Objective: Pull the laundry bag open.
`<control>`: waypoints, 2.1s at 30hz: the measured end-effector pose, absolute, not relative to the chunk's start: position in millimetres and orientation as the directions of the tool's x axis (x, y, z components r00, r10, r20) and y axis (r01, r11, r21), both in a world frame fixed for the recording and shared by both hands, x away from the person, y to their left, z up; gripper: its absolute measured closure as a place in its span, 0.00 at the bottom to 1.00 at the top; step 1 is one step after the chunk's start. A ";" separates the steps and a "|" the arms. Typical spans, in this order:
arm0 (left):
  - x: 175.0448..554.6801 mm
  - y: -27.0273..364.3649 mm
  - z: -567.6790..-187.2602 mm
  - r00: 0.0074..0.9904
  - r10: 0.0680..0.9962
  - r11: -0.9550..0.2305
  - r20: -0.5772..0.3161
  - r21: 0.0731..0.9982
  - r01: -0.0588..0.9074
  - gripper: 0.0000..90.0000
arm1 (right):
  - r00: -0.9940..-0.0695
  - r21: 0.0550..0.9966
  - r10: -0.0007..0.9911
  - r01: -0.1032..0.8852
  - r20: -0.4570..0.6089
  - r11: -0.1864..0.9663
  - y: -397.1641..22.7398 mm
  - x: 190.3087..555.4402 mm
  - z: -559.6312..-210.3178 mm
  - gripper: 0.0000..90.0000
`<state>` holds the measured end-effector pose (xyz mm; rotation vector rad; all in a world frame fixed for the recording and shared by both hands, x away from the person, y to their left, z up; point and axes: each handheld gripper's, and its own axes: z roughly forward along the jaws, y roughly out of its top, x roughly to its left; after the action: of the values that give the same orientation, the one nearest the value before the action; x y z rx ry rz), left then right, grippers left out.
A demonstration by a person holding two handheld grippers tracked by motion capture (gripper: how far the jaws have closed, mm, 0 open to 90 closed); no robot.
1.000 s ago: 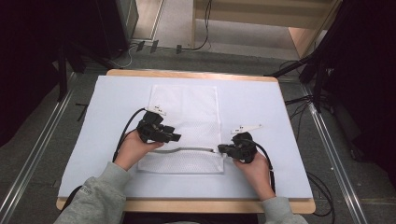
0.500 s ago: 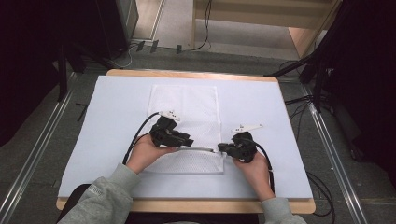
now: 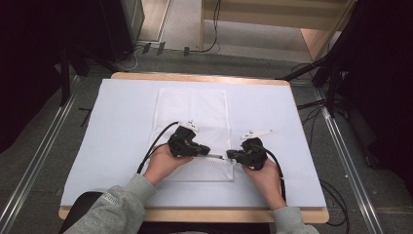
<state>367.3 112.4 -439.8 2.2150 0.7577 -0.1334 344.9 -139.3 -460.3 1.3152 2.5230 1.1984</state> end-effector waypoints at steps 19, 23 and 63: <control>368.0 103.4 -464.0 0.819 0.477 -0.576 -0.319 0.591 0.565 0.97 | -0.638 0.629 0.716 0.687 0.284 0.363 -133.8 348.5 -469.8 0.99; 367.1 103.0 -464.6 0.829 0.466 -0.580 -0.309 0.601 0.550 0.96 | -0.634 0.628 0.713 0.694 0.301 0.351 -134.8 349.2 -470.9 0.99; 370.4 106.6 -464.9 0.809 0.477 -0.557 -0.343 0.594 0.580 0.92 | -0.681 0.644 0.672 0.659 0.291 0.389 -116.4 340.5 -466.6 1.00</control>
<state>370.4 106.6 -464.9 2.2649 0.7745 -0.1834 340.5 -116.4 -466.6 1.2474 2.6040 1.1940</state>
